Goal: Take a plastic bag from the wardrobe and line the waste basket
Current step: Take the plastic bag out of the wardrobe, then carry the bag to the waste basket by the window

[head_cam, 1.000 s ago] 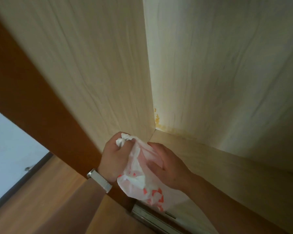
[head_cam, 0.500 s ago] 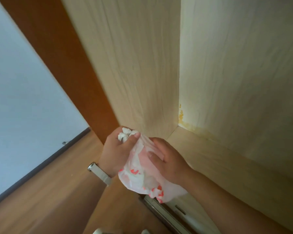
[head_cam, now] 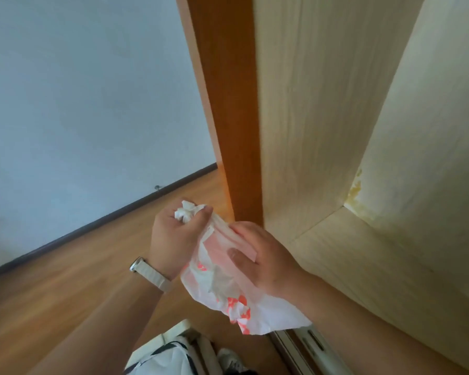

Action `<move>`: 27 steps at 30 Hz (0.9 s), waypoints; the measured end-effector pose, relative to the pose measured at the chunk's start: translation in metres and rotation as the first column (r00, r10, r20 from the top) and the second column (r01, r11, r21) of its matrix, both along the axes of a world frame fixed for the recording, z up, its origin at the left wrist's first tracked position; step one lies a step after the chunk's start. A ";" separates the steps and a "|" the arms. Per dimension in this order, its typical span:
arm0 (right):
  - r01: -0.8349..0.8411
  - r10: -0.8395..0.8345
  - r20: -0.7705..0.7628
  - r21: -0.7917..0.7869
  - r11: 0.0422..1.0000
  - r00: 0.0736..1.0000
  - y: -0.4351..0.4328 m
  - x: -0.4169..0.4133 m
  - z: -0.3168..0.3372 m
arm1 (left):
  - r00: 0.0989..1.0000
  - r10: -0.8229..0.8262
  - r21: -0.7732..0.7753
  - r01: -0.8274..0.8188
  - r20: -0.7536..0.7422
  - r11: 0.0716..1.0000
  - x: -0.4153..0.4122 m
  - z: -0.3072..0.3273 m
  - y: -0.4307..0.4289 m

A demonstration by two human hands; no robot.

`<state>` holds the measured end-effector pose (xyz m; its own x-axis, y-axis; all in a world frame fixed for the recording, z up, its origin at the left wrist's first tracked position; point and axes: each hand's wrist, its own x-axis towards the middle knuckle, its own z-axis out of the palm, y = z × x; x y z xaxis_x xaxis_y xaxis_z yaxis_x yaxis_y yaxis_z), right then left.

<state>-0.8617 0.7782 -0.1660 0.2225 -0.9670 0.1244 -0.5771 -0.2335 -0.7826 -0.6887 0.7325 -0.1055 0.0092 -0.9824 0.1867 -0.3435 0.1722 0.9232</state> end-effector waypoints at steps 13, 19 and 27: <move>-0.308 0.298 -0.223 -0.010 0.951 0.928 -0.111 0.146 0.002 | 0.964 0.266 -0.113 -0.264 0.002 0.958 0.163 0.004 -0.067; -0.371 0.357 -0.286 0.006 0.929 0.889 -0.168 0.217 0.001 | 0.932 0.357 -0.103 -0.362 -0.063 0.927 0.231 0.004 -0.102; -0.499 0.468 -0.289 -0.040 0.866 0.835 -0.205 0.299 0.015 | 0.861 0.495 -0.113 -0.506 -0.115 0.855 0.316 0.015 -0.113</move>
